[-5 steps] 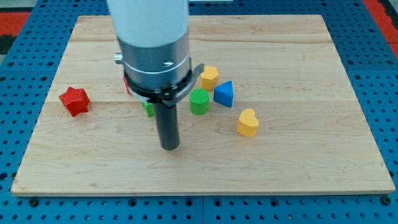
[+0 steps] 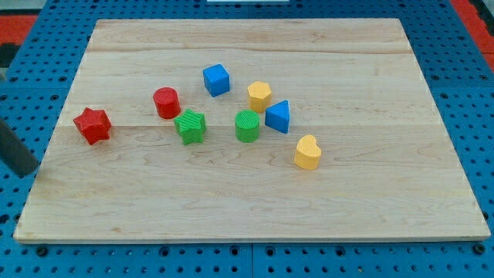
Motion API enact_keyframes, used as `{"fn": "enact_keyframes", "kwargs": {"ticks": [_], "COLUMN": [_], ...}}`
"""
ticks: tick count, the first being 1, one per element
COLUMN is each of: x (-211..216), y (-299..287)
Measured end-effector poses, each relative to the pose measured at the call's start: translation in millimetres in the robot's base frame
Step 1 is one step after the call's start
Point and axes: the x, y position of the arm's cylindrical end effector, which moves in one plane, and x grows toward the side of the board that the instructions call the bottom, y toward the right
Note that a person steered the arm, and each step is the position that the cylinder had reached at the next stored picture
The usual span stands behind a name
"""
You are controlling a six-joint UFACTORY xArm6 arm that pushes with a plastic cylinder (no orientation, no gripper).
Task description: Move the red star to the left side of the green star
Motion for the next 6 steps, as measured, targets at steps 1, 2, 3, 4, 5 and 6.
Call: {"fn": "enact_keyframes", "kwargs": {"ticks": [1,2,3,4,5,6], "x": [-15,-35,-72,-73,-60,-55], "y": [-1,2,14,48,65,82]}}
